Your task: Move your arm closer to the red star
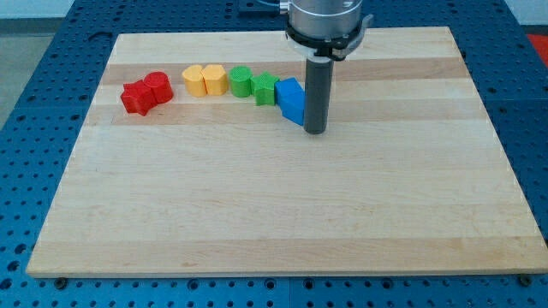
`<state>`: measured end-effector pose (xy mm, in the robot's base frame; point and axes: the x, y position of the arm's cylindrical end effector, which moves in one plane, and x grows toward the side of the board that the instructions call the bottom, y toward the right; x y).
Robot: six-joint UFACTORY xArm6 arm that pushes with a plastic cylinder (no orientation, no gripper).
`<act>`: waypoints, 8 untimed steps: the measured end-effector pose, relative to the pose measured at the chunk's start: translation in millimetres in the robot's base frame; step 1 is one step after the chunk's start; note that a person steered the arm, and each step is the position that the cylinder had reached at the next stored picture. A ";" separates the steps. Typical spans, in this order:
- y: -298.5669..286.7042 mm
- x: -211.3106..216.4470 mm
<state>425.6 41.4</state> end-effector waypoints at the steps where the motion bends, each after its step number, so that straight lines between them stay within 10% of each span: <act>1: -15.4 20.5; 8: -89.4 22.1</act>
<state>447.7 -48.0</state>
